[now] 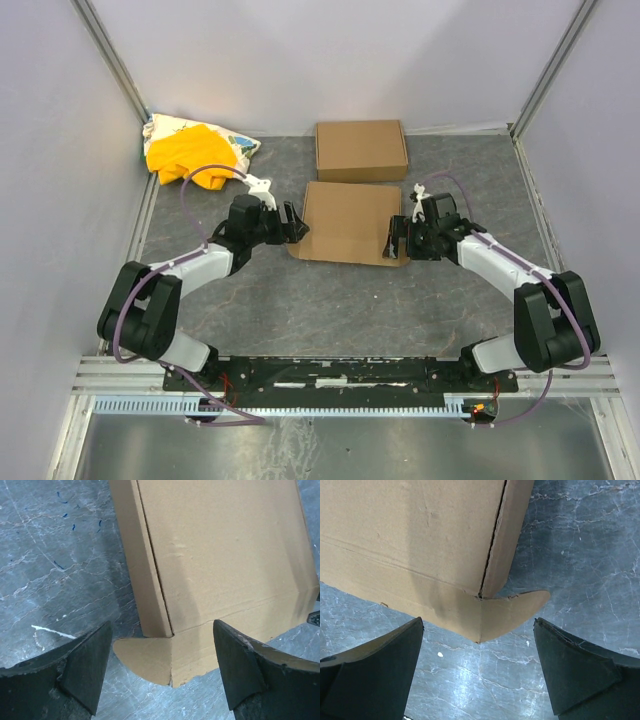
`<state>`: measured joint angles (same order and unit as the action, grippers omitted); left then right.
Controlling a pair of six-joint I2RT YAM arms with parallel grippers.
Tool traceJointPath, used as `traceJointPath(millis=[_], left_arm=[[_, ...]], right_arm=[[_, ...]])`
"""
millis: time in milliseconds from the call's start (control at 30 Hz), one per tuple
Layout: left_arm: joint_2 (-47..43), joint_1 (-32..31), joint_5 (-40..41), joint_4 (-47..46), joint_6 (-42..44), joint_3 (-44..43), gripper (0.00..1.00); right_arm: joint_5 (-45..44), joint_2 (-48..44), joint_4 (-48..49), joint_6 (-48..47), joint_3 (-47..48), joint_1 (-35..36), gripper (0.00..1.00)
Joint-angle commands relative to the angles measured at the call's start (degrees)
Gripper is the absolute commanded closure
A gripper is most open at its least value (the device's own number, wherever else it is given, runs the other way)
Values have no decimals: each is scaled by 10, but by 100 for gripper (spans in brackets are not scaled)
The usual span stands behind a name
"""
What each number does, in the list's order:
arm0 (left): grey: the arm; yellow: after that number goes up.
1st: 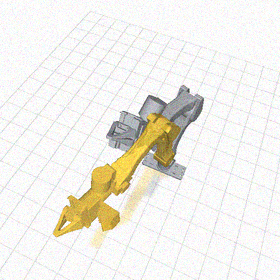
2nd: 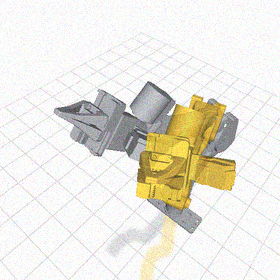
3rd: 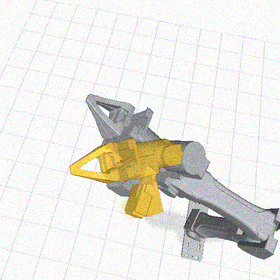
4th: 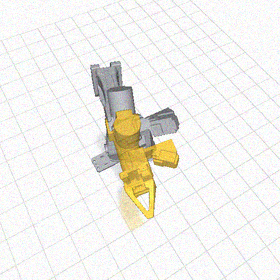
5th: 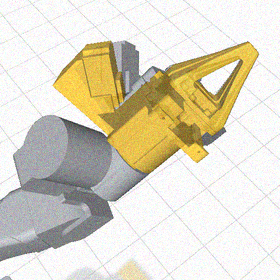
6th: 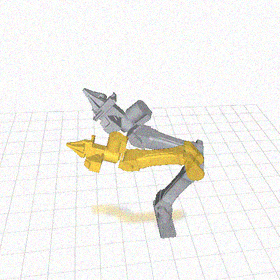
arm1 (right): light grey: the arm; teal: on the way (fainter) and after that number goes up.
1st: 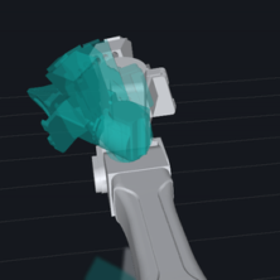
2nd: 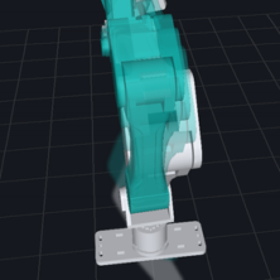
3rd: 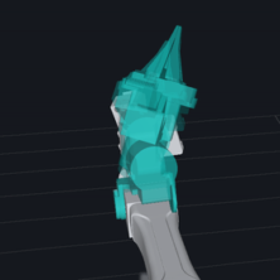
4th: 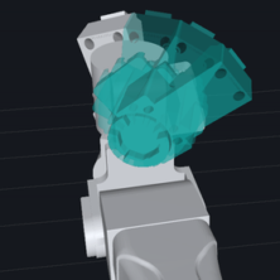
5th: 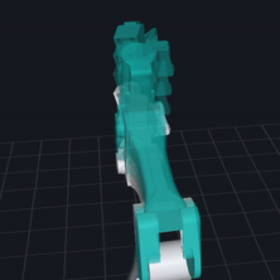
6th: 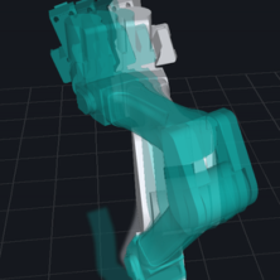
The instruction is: Fold the paper box
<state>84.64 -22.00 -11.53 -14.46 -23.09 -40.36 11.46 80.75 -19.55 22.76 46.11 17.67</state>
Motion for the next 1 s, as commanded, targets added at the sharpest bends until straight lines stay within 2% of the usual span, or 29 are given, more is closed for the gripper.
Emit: traceJointPath(millis=[0,667,967], left_arm=[[8,-4,-40,-56,-1,-4,12],[42,-32,-74,-50,6,-16,14],[66,-44,-108,62,18,-72,15]], right_arm=[[5,17,38,-20,14,4,1],[23,39,27,-26,28,28,1],[55,20,-4,-16,43,35,1]])
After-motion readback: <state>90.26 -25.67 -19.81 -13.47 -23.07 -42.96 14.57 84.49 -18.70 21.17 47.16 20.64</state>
